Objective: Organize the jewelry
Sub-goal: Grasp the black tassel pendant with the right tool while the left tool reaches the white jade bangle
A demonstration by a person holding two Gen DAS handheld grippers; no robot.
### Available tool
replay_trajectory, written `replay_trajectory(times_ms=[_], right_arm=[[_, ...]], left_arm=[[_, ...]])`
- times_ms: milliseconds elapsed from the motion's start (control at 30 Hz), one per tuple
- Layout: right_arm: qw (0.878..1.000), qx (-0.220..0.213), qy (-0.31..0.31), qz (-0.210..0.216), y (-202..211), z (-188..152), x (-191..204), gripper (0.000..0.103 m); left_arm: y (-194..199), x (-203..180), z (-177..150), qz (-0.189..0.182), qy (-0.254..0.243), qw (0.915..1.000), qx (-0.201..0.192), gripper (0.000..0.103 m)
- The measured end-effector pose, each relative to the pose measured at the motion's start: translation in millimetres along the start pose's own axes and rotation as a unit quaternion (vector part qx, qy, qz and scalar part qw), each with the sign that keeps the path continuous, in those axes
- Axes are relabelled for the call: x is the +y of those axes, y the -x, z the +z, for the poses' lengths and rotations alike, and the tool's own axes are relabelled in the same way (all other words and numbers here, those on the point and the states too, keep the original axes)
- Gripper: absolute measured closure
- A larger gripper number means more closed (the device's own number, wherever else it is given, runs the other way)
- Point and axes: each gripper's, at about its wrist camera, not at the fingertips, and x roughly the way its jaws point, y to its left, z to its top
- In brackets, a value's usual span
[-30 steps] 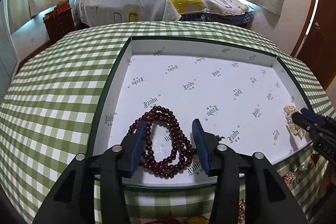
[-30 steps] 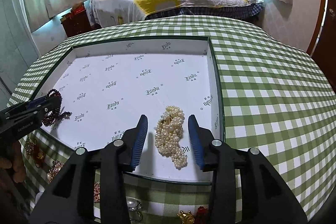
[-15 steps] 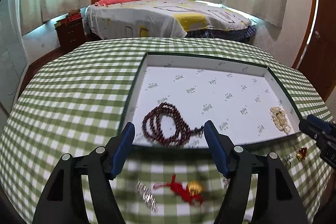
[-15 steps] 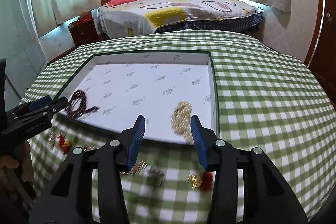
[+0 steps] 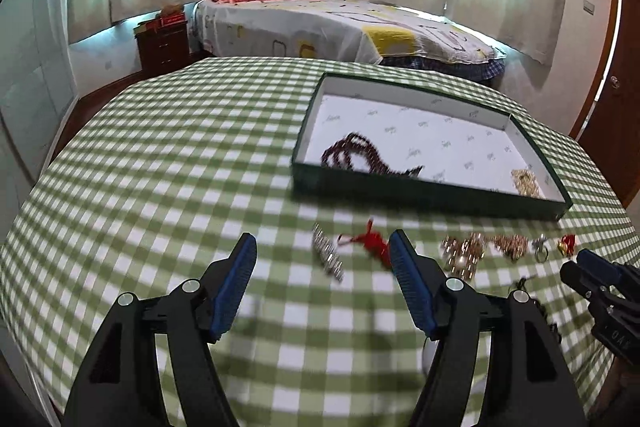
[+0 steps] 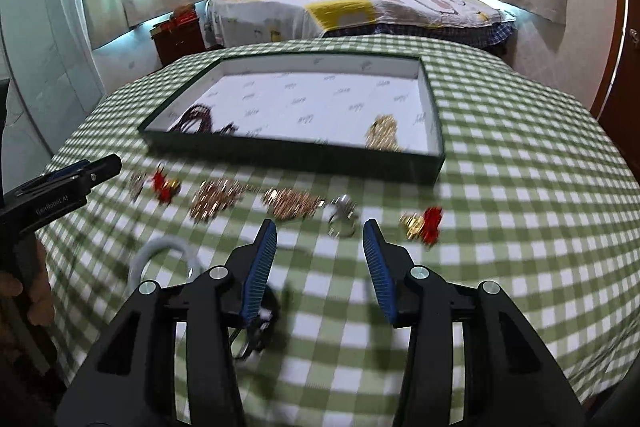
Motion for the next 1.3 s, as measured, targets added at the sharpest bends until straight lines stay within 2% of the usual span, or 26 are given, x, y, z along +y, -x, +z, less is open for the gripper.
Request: replay_trajectory(times_ms=[267,700,867,967,1300], right_arm=[[1.000,0.013,0.017,0.023,-0.6,-17.0,20.0,0.059],[0.999,0.031,0.033,0.022,-13.6,-22.3,28.2,0.061],[0.999,0.038,0.032,0.019,-15.8,-23.3,25.9,0.079],[0.999,0.038,0.029,0.020,-14.3,-24.3,22.7,0.087],[0.999,0.033,0.008,0.006,-2.6,-27.3,1.0,0.088]], left_arm=[[18.2,11.3,-14.6,0.006,0.013,0.9999,-0.006,0.036],[19.4,8.0,-22.1,0.006,0.007,1.0000,-0.002,0.036],[17.4,4.3,-24.3,0.003,0.002,1.0000,0.004,0.036],[16.0,0.6,-25.4,-0.004,0.002,0.9999,0.010,0.036],[17.2,-21.0,-30.7,-0.033,-0.011,0.9992,0.021,0.036]])
